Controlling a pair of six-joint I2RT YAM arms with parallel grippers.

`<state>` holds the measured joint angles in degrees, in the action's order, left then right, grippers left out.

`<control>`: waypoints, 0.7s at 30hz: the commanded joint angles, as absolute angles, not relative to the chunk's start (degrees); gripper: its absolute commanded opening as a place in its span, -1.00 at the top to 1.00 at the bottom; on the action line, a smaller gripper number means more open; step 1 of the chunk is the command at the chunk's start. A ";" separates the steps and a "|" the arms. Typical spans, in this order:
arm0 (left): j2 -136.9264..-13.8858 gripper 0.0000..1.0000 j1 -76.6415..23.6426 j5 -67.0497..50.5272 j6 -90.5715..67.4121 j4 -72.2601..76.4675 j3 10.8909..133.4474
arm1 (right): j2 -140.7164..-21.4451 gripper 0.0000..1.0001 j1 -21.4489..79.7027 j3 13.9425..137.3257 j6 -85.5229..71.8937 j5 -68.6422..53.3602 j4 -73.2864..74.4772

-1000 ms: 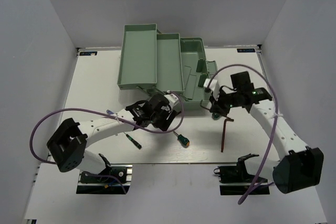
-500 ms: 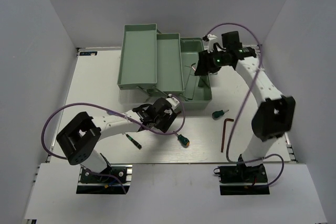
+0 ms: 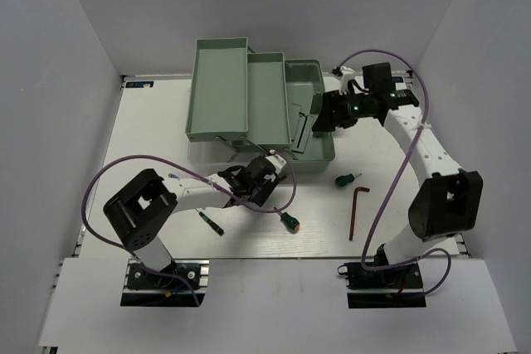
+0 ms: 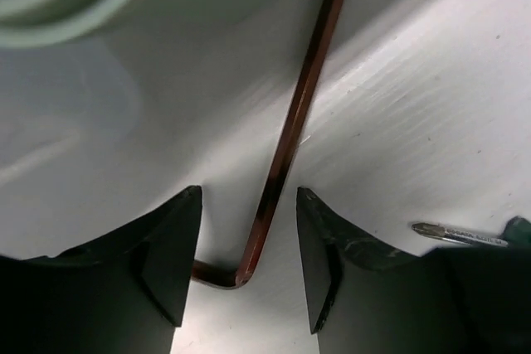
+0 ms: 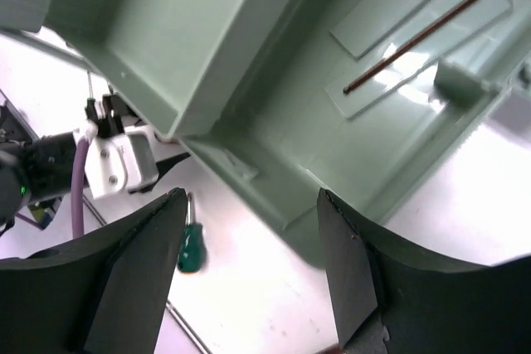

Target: Sort the tools into containers

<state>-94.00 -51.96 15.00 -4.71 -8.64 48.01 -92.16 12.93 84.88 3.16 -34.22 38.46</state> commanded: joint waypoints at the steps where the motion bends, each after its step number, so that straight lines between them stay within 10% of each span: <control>1: -95.96 -0.19 -52.21 11.26 -4.04 -7.29 47.29 | -89.04 -0.40 11.43 80.35 1.85 -35.68 36.74; 10: -95.81 0.91 -52.21 4.93 -4.57 -7.38 44.21 | -83.06 -0.43 7.13 75.33 5.44 -33.85 41.91; 12: -94.58 1.00 -52.21 4.39 -4.57 -8.17 43.59 | -82.45 -0.81 6.59 73.84 6.33 -30.09 43.50; 18: -87.37 1.00 -53.26 5.71 -4.04 -12.91 48.94 | -78.75 -0.81 1.33 67.07 7.38 -22.41 47.02; 21: -85.88 1.00 -53.26 6.33 -2.72 -14.85 55.18 | -76.99 -0.39 0.70 63.65 7.65 -23.03 48.69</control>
